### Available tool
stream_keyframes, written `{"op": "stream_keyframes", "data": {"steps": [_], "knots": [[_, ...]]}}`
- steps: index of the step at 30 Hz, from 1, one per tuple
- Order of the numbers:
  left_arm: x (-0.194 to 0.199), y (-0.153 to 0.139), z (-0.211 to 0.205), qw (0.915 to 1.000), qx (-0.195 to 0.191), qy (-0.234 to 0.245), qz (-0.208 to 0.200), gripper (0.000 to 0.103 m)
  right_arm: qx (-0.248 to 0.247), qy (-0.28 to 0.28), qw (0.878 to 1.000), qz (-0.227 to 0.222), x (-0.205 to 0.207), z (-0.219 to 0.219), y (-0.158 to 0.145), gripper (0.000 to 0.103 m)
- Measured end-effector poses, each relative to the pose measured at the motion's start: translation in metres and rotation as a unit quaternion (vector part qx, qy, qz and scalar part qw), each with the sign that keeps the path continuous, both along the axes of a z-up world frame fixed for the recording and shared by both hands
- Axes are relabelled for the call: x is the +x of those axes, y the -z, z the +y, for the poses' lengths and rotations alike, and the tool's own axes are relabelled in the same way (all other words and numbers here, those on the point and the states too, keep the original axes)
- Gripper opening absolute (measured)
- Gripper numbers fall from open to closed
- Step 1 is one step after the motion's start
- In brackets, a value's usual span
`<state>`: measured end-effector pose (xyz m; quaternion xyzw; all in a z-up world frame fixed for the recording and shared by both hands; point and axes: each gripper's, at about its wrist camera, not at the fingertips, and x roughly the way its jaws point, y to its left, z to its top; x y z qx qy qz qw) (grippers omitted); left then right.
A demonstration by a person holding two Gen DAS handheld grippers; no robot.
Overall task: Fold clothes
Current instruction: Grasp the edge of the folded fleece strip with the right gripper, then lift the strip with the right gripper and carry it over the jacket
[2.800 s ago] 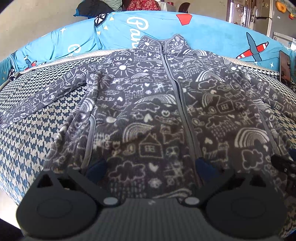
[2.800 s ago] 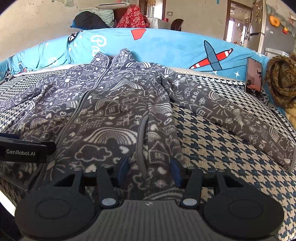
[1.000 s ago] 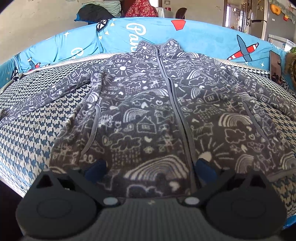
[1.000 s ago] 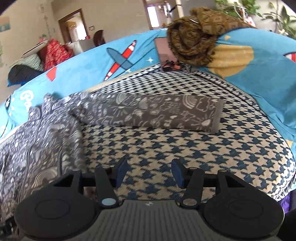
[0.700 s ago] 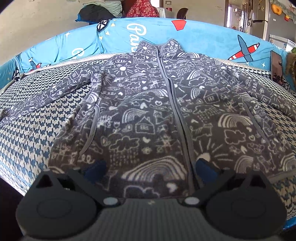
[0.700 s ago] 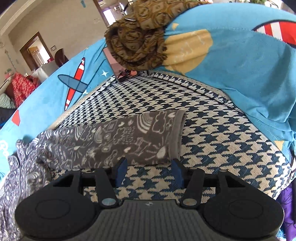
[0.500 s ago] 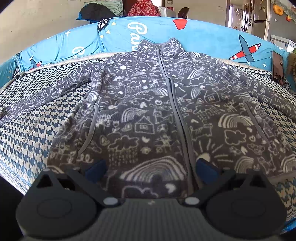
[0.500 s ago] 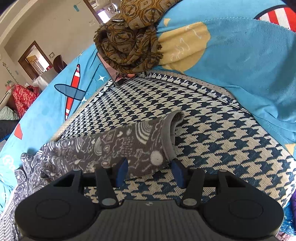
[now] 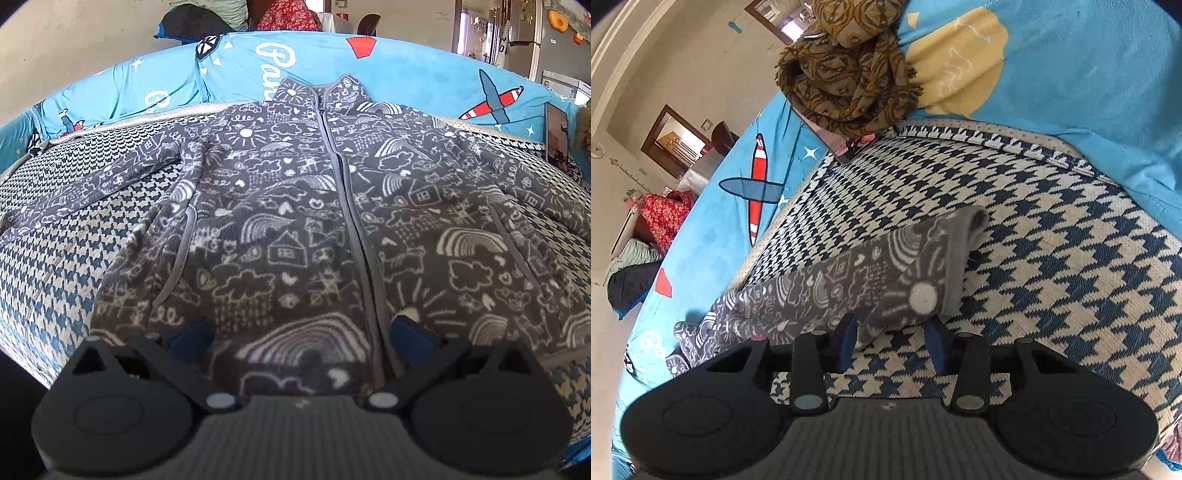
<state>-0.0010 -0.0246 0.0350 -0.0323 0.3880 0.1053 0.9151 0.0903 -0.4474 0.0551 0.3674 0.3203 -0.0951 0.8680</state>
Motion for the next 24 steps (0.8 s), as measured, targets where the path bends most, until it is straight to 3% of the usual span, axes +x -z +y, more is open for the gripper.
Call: {"op": "stream_keyframes", "data": {"steps": [6,10,20,24], "knots": [[0.000,0.001,0.001,1.0000,-0.001,0.004,-0.001,0.103,0.001,0.013,1.000,-0.001,0.007,0.004,0.000,0.041],[0.000,0.001,0.001,1.0000,0.001,0.006,-0.003,0.103,-0.033,0.012,0.999,0.000,0.020,0.012,-0.001,0.041],[0.009,0.000,0.002,0.9999,0.006,0.015,0.000,0.103,-0.063,0.016,0.998,0.008,0.051,0.017,-0.002,0.011],[0.023,-0.004,0.005,0.9997,0.006,0.022,0.009,0.103,-0.070,0.007,0.998,-0.006,0.062,0.025,-0.009,0.009]]}}
